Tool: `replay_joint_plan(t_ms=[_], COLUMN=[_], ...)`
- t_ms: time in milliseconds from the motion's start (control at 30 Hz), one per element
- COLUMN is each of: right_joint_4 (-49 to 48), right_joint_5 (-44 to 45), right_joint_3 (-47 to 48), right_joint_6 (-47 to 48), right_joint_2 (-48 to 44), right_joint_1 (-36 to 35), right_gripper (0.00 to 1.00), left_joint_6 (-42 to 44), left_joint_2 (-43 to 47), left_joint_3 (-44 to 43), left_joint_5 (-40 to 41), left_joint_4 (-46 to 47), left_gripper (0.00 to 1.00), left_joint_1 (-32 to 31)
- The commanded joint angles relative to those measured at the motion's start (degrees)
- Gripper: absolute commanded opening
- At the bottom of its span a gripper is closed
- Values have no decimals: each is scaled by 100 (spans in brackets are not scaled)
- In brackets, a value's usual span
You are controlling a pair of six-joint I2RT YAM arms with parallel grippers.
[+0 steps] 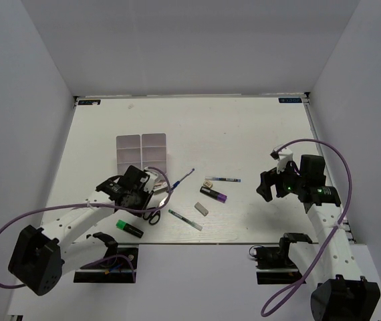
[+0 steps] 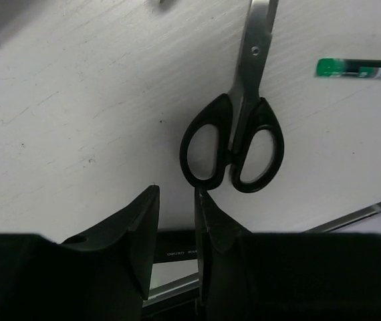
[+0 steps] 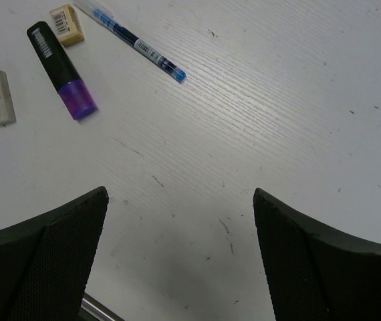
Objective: Sort the stationery into containers
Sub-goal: Pick up the scissors from the center of the board.
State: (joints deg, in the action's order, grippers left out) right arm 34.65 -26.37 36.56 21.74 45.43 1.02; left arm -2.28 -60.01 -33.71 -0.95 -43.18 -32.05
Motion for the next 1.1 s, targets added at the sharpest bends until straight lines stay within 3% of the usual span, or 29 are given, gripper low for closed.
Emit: replay_joint_plan(t_ms=[0,600,933,1067], right_joint_4=[68,129,147,173], right_joint_5=[-167,-237,-246,-255], right_joint_3=[159,159,168,176], right_joint_6=[94,129,103,111], right_joint_2=[1,-149,-236,-271], right_joint_1=[-14,4,4,13], right_gripper=[90,90,90,90], left_joint_6=[149,132,176,184], left_joint_2=[-220,-1056,-1549,-1584], left_joint_3=[-276,-373,-373,-346], left_joint_5=[201,-485,-169,-81], left_joint_4=[-7,477,425,328], left_gripper=[38,41,31,11], left_joint_1=[32,208,208,173])
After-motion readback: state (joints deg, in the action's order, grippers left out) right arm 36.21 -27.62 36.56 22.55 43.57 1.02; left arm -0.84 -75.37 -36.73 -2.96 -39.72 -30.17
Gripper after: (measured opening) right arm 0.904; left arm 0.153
